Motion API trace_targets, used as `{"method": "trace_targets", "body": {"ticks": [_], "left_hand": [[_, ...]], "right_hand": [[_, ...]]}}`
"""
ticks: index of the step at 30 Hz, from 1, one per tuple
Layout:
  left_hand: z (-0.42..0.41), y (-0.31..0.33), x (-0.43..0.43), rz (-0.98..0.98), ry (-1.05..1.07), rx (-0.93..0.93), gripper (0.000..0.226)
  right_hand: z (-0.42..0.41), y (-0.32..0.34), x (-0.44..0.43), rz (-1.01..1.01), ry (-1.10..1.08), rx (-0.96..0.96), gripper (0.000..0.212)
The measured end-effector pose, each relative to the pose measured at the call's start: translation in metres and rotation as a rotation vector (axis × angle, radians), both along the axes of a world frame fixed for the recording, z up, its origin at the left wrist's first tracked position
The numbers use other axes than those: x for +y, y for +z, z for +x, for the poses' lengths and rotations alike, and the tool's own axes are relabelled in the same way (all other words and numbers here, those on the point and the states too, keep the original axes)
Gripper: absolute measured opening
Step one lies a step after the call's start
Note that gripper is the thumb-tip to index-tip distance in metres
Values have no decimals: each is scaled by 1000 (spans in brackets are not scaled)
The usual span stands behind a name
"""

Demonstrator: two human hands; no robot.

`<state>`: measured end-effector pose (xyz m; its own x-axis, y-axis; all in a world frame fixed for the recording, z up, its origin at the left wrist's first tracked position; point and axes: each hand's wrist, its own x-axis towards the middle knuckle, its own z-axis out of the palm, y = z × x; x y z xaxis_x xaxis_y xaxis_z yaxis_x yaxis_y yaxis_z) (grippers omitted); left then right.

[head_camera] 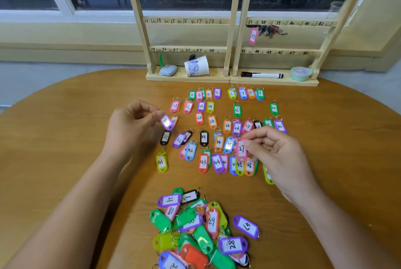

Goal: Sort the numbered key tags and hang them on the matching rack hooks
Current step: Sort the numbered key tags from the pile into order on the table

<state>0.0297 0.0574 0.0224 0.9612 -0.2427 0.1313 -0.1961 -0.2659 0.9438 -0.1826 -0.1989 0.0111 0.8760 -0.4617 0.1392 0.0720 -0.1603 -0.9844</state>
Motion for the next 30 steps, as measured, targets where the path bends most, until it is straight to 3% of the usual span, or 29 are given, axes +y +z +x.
{"method": "trace_targets", "body": {"ticks": [4, 8, 13, 22, 30], "left_hand": [[10, -10, 3, 121, -65, -17, 12], [17, -12, 6, 413, -172, -105, 10], [22, -14, 6, 536, -269, -209, 12], [24, -20, 5, 565, -282, -278, 9], [18, -20, 5, 375, -175, -198, 14]], "right_hand": [[1, -1, 1, 0, 4, 10, 11], [1, -1, 0, 3, -16, 14, 11], [1, -2, 0, -7, -17, 30, 11], [3, 1, -5, 36, -56, 16, 9], [15, 21, -39, -46, -130, 38, 9]]}}
